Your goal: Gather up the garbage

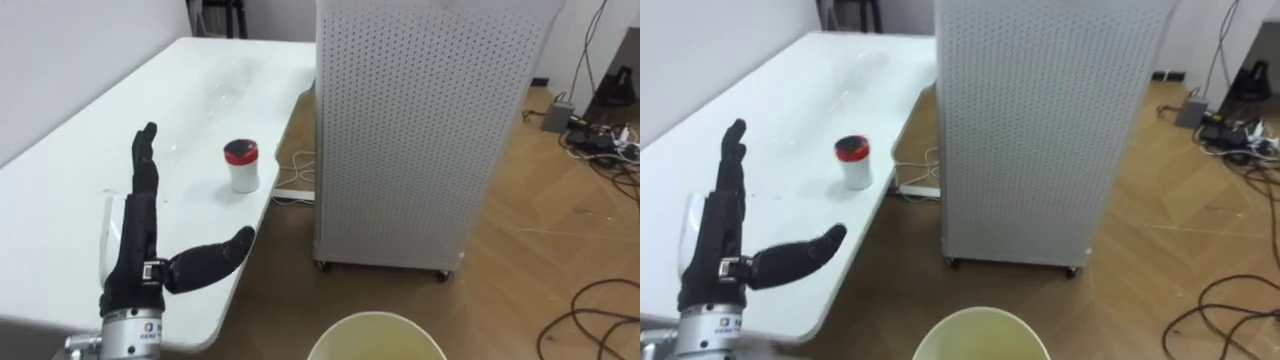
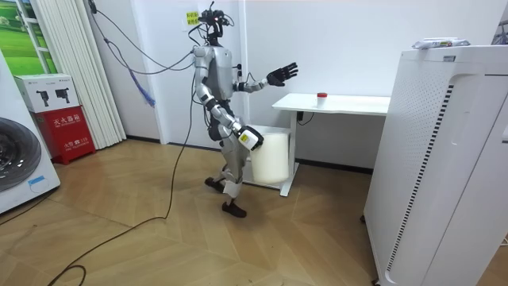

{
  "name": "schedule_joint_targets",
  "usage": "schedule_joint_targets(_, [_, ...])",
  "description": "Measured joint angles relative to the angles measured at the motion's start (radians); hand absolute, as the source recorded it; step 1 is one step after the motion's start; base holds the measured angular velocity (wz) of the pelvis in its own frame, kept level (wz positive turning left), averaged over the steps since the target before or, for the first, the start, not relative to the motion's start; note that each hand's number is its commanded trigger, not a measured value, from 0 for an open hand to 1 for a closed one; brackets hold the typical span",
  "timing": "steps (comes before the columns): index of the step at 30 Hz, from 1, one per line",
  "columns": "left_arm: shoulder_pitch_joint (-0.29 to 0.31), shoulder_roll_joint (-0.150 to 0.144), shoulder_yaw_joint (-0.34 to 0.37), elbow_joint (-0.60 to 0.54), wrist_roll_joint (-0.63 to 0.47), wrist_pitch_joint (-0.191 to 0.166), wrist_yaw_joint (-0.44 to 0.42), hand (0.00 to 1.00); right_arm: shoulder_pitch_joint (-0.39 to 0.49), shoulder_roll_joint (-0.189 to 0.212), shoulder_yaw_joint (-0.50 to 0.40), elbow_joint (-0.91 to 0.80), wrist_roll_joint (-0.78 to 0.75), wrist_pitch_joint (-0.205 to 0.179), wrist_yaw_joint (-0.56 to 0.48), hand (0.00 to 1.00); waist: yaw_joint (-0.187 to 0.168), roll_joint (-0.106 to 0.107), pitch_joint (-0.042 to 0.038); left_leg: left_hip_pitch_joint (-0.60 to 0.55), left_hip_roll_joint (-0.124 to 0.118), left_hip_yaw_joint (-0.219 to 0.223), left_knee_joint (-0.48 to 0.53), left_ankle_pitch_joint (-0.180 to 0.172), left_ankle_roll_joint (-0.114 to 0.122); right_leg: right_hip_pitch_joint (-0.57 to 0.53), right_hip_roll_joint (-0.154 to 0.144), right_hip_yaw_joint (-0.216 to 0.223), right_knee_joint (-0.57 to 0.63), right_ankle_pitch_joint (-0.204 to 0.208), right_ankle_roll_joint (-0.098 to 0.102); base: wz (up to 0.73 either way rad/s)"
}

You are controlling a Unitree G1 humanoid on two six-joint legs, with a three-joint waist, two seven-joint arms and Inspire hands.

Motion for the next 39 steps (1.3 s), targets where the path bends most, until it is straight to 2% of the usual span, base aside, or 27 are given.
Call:
schedule_joint_targets(1, [-0.001, 0.0, -0.002, 0.0, -0.003, 0.0, -0.001, 0.0, -0.002, -0.005, 0.0, 0.0, 0.001, 0.0, -0.001, 1.0, -0.004, -0.008, 0.0043, -0.045, 0.005, -0.011, 0.072, 0.046, 0.003, 0.02, 0.001, 0.006, -0.005, -0.016, -0.004, -0.08])
schedule_joint_targets(2, [-0.001, 0.0, -0.004, 0.0, -0.004, 0.0, -0.002, 0.0, -0.005, -0.008, 0.0, 0.003, 0.001, 0.0, -0.004, 1.0, -0.008, -0.011, 0.0074, -0.067, 0.007, -0.014, 0.089, 0.038, 0.004, 0.03, 0.0, 0.008, -0.009, -0.02, -0.005, -0.03])
schedule_joint_targets(3, [0.002, 0.0, -0.008, 0.0, -0.004, 0.0, -0.002, 0.0, -0.005, -0.011, 0.001, 0.008, 0.002, 0.0, -0.018, 1.0, -0.009, -0.017, 0.0114, -0.116, 0.01, -0.006, 0.088, 0.007, 0.016, 0.052, 0.001, 0.009, -0.031, -0.022, -0.007, -0.04])
schedule_joint_targets(4, [0.003, 0.0, -0.008, 0.0, -0.004, 0.0, -0.001, 0.0, -0.005, -0.013, 0.003, 0.014, 0.002, 0.0, -0.032, 1.0, -0.006, -0.026, 0.0167, -0.164, 0.009, 0.003, 0.046, -0.033, 0.016, 0.073, 0.0, 0.016, -0.059, -0.022, -0.007, -0.05])
schedule_joint_targets(5, [0.003, 0.0, -0.007, 0.0, -0.003, 0.0, 0.0, 0.0, -0.005, -0.013, 0.003, 0.018, 0.001, 0.0, -0.037, 1.0, -0.004, -0.032, 0.0189, -0.182, 0.008, 0.006, 0.011, -0.048, 0.015, 0.081, 0.0, 0.019, -0.072, -0.022, -0.006, -0.06])
schedule_joint_targets(6, [0.005, 0.0, -0.004, 0.0, -0.001, 0.0, 0.002, 0.0, -0.004, -0.013, 0.001, 0.02, 0.0, 0.002, -0.04, 1.0, -0.005, -0.038, 0.0196, -0.22, -0.001, 0.0, -0.088, -0.064, 0.008, 0.093, -0.002, 0.021, -0.092, -0.022, -0.006, -0.05])
schedule_joint_targets(7, [0.009, -0.001, -0.004, 0.002, 0.0, 0.0, 0.007, 0.0, -0.004, -0.013, 0.001, 0.022, -0.001, 0.002, -0.04, 1.0, -0.004, -0.04, 0.0183, -0.238, -0.014, -0.001, -0.214, -0.063, 0.001, 0.105, -0.004, 0.022, -0.112, -0.023, -0.001, -0.05])
schedule_joint_targets(8, [0.011, -0.002, -0.004, 0.001, 0.001, 0.0, 0.007, 0.0, -0.004, -0.014, 0.001, 0.022, 0.0, 0.002, -0.04, 1.0, -0.001, -0.04, 0.0176, -0.241, -0.025, 0.0, -0.283, -0.06, -0.003, 0.111, -0.004, 0.028, -0.12, -0.024, 0.002, -0.17])
schedule_joint_targets(9, [0.014, -0.002, -0.004, 0.001, 0.004, 0.0, 0.007, 0.0, -0.004, -0.015, 0.001, 0.022, 0.0, 0.002, -0.04, 1.0, 0.007, -0.036, 0.015, -0.239, -0.039, 0.003, -0.415, -0.045, -0.006, 0.118, -0.004, 0.04, -0.123, -0.026, 0.008, -0.34])
schedule_joint_targets(10, [0.017, -0.002, -0.004, 0.002, 0.005, 0.0, 0.008, 0.0, -0.004, -0.012, 0.001, 0.024, -0.001, 0.002, -0.041, 1.0, 0.02, -0.037, 0.0108, -0.236, -0.057, 0.001, -0.466, 0.001, 0.001, 0.125, -0.012, 0.047, -0.121, -0.035, 0.022, -0.41])
schedule_joint_targets(11, [0.025, -0.002, -0.003, 0.003, 0.006, 0.0, 0.009, 0.0, 0.001, -0.009, 0.001, 0.024, -0.002, 0.003, -0.041, 1.0, 0.024, -0.042, 0.0037, -0.211, -0.078, -0.005, -0.486, 0.007, 0.005, 0.137, -0.027, 0.047, -0.128, -0.038, 0.034, -0.21])
schedule_joint_targets(12, [0.027, -0.002, -0.004, 0.004, 0.008, 0.0, 0.009, 0.0, 0.004, -0.009, 0.001, 0.024, -0.003, 0.002, -0.04, 1.0, 0.019, -0.043, 0.0025, -0.197, -0.091, -0.006, -0.501, 0.009, 0.008, 0.146, -0.035, 0.046, -0.136, -0.037, 0.04, 0.04])
schedule_joint_targets(13, [0.029, -0.002, -0.011, 0.004, 0.009, 0.0, 0.009, 0.0, 0.012, -0.011, -0.004, 0.024, -0.002, 0.001, -0.041, 1.0, 0.015, -0.045, 0.0016, -0.167, -0.112, -0.007, -0.537, 0.015, 0.018, 0.157, -0.052, 0.042, -0.145, -0.035, 0.061, 0.16])
schedule_joint_targets(15, [0.03, -0.001, -0.015, 0.004, 0.005, 0.0, 0.009, 0.0, 0.022, -0.013, -0.004, 0.019, -0.003, 0.001, -0.041, 1.0, 0.021, -0.044, -0.0028, -0.128, -0.139, -0.009, -0.588, 0.022, 0.022, 0.177, -0.07, 0.036, -0.164, -0.031, 0.07, 0.05])
schedule_joint_targets(16, [0.031, 0.001, -0.014, 0.003, 0.007, 0.0, 0.014, 0.0, 0.022, -0.013, -0.004, 0.015, -0.006, 0.001, -0.041, 1.0, 0.022, -0.045, -0.0081, -0.116, -0.15, -0.008, -0.612, 0.023, 0.023, 0.189, -0.078, 0.034, -0.187, -0.028, 0.074, 0.0])
schedule_joint_targets(17, [0.031, 0.002, -0.014, 0.004, 0.007, 0.0, 0.018, 0.0, 0.021, -0.013, -0.004, 0.012, -0.007, 0.001, -0.041, 1.0, 0.024, -0.044, -0.0107, -0.115, -0.154, -0.01, -0.618, 0.023, 0.023, 0.192, -0.08, 0.033, -0.196, -0.027, 0.077, 0.04])
schedule_joint_targets(19, [0.033, 0.003, -0.013, 0.003, 0.007, 0.0, 0.019, 0.0, 0.021, -0.011, -0.004, -0.001, -0.01, 0.001, -0.033, 1.0, 0.026, -0.04, -0.0131, -0.096, -0.162, -0.068, -0.65, 0.026, 0.021, 0.195, -0.079, 0.008, -0.191, -0.016, 0.095, 0.03])
schedule_joint_targets(20, [0.033, 0.002, -0.014, 0.003, 0.007, 0.0, 0.02, 0.0, 0.021, -0.011, -0.004, -0.002, -0.012, 0.001, -0.033, 1.0, 0.028, -0.04, -0.0137, -0.086, -0.159, -0.101, -0.661, 0.028, 0.018, 0.181, -0.079, 0.002, -0.156, -0.016, 0.097, -0.14])
schedule_joint_targets(21, [0.035, 0.0, -0.013, 0.004, 0.007, 0.001, 0.026, 0.0, 0.018, -0.011, -0.004, -0.009, -0.016, 0.0, -0.033, 1.0, 0.031, -0.02, -0.0095, -0.071, -0.143, -0.199, -0.679, 0.031, 0.012, 0.131, -0.08, 0.006, -0.081, -0.028, 0.131, -0.54])
schedule_joint_targets(22, [0.036, 0.002, -0.002, 0.003, 0.004, 0.001, 0.037, 0.0, 0.007, -0.011, 0.001, -0.036, -0.024, -0.001, -0.032, 1.0, 0.044, -0.012, -0.007, -0.076, -0.139, -0.263, -0.678, 0.032, 0.007, 0.075, -0.084, 0.048, -0.16, -0.025, 0.133, -0.75])
schedule_joint_targets(23, [0.035, 0.002, 0.014, 0.005, 0.001, 0.001, 0.041, 0.0, -0.001, -0.012, 0.006, -0.053, -0.029, -0.007, -0.033, 1.0, 0.046, -0.011, -0.0059, -0.083, -0.136, -0.277, -0.676, 0.026, -0.004, 0.05, -0.093, 0.054, -0.188, 0.037, 0.099, -0.51])
schedule_joint_targets(24, [0.036, 0.006, 0.021, 0.005, -0.003, 0.008, 0.037, 0.0, 0.004, -0.012, 0.014, -0.058, -0.03, -0.03, -0.037, 1.0, 0.021, -0.003, -0.0109, -0.093, -0.132, -0.263, -0.682, 0.022, -0.019, 0.062, -0.091, 0.011, -0.197, 0.06, 0.09, 0.05])
schedule_joint_targets(25, [0.033, 0.006, 0.012, -0.001, -0.001, 0.007, 0.03, 0.0, 0.009, -0.012, 0.014, -0.053, -0.028, -0.03, -0.038, 1.0, 0.003, -0.005, -0.0094, -0.078, -0.129, -0.229, -0.699, 0.027, -0.022, 0.083, -0.091, -0.02, -0.211, 0.062, 0.089, 0.38])
schedule_joint_targets(28, [0.041, 0.007, 0.008, -0.022, 0.0, 0.005, 0.029, 0.0, 0.014, -0.016, 0.013, -0.048, -0.031, -0.03, -0.039, 1.0, -0.003, -0.017, -0.0044, -0.024, -0.125, -0.191, -0.752, 0.042, -0.022, 0.137, -0.084, -0.035, -0.262, 0.062, 0.089, 0.33])
schedule_joint_targets(30, [0.042, 0.007, 0.009, -0.039, 0.005, 0.005, 0.03, 0.0, 0.021, -0.027, 0.012, -0.048, -0.031, -0.03, -0.043, 1.0, 0.003, -0.022, -0.0035, -0.024, -0.128, -0.19, -0.761, 0.043, -0.022, 0.144, -0.084, -0.045, -0.272, 0.064, 0.092, 0.24])
schedule_joint_targets(32, [0.042, 0.007, 0.015, -0.046, 0.021, 0.005, 0.031, 0.0, 0.025, -0.031, 0.012, -0.048, -0.032, -0.03, -0.039, 1.0, 0.024, -0.026, -0.0028, -0.023, -0.133, -0.188, -0.761, 0.043, -0.022, 0.15, -0.083, -0.047, -0.281, 0.066, 0.097, 0.13])
schedule_joint_targets(39, [0.042, 0.007, 0.021, -0.085, 0.038, -0.001, 0.033, 0.0, 0.026, -0.03, 0.018, -0.047, -0.033, -0.03, -0.008, 1.0, 0.041, -0.035, -0.0051, -0.022, -0.158, -0.183, -0.761, 0.049, -0.012, 0.179, -0.093, -0.04, -0.313, 0.067, 0.116, 0.14])
